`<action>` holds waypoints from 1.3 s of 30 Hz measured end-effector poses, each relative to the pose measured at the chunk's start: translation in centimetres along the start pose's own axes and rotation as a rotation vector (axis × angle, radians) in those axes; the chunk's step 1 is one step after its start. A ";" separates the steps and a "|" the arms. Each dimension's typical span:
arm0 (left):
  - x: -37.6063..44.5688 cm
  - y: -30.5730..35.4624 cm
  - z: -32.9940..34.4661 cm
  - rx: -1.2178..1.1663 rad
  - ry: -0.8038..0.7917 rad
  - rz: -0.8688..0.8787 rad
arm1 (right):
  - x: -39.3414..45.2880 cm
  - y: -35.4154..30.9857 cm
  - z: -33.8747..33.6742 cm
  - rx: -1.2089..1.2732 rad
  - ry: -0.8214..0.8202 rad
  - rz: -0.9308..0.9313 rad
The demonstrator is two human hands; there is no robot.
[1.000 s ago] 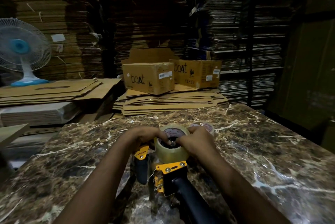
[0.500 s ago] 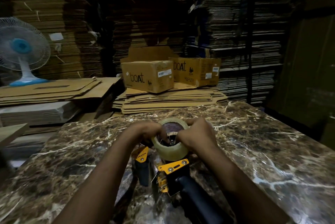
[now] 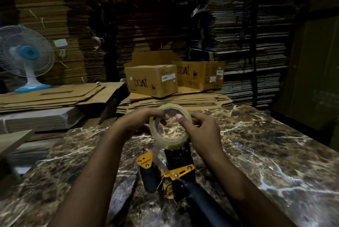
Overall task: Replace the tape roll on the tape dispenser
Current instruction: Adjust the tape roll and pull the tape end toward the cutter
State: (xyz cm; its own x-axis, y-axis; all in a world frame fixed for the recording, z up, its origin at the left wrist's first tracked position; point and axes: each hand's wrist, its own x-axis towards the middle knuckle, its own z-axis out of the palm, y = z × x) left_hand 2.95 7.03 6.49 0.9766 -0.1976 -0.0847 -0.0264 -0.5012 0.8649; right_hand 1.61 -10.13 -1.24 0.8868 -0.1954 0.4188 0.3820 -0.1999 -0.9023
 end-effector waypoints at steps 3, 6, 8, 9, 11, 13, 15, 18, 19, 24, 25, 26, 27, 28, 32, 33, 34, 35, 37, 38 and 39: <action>0.1 0.2 -0.3 -0.056 0.106 0.040 | 0.3 -0.2 0.0 0.215 -0.047 0.052; 0.5 -0.1 -0.1 -0.226 0.205 0.051 | 0.1 -0.7 -0.4 0.503 -0.098 0.179; 1.0 -0.4 0.3 -0.352 0.246 0.056 | 0.0 -0.3 -0.7 0.542 -0.100 0.210; 1.3 -0.5 0.5 -0.401 0.265 0.054 | 0.1 0.0 -0.8 0.545 -0.091 0.210; 1.8 -0.6 0.8 -0.460 0.307 0.044 | 0.3 0.6 -1.0 0.527 -0.075 0.204; 2.1 -0.8 1.3 -0.488 0.349 0.025 | 0.5 1.2 -1.0 0.466 -0.071 0.194; 2.1 -0.8 1.7 -0.509 0.374 0.026 | 0.8 2.0 -0.8 0.399 -0.046 0.190; 2.1 -0.5 2.2 -0.540 0.388 0.042 | 0.8 2.7 -0.6 0.289 0.017 0.168; 2.0 -0.4 2.4 -0.542 0.390 0.033 | 0.8 2.9 -0.6 0.247 0.025 0.139; 1.7 -0.1 3.1 -0.563 0.403 0.059 | 0.7 3.4 -0.3 0.145 0.059 0.034; 1.6 0.0 3.1 -0.582 0.391 0.061 | 0.7 3.4 -0.3 0.126 0.081 0.014; 1.6 0.1 3.1 -0.593 0.375 0.056 | 0.7 3.3 -0.5 0.108 0.101 -0.011; 1.6 0.1 3.1 -0.592 0.356 0.043 | 0.7 3.3 -0.6 0.094 0.115 -0.030; 1.7 0.0 3.1 -0.585 0.338 0.028 | 0.8 3.2 -0.7 0.091 0.120 -0.042; 1.7 0.0 3.2 -0.546 0.286 0.005 | 1.0 3.2 -1.2 0.179 0.118 -0.032; 1.7 0.0 3.2 -0.539 0.279 0.003 | 0.9 3.1 -1.3 0.155 0.129 -0.056; 1.8 0.1 3.2 -0.529 0.269 0.001 | 0.9 3.1 -1.4 0.114 0.139 -0.099; 1.7 0.1 3.3 -0.526 0.255 -0.007 | 0.8 3.1 -1.6 0.069 0.140 -0.156; 1.6 -0.1 3.2 -0.557 0.204 -0.025 | 0.7 3.0 -2.0 0.014 0.104 -0.280; 1.5 -0.2 3.1 -0.599 0.158 -0.029 | 0.6 2.8 -2.2 0.013 0.066 -0.328; 1.4 -0.2 3.1 -0.643 0.108 -0.028 | 0.5 2.6 -2.4 0.019 0.023 -0.368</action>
State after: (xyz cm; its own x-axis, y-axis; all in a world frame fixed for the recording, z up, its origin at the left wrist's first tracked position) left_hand 3.62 4.20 4.67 0.9919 -0.0888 -0.0905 0.0997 0.1057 0.9894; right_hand 2.41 -13.10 -3.18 0.6832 -0.1356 0.7175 0.6790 -0.2435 -0.6925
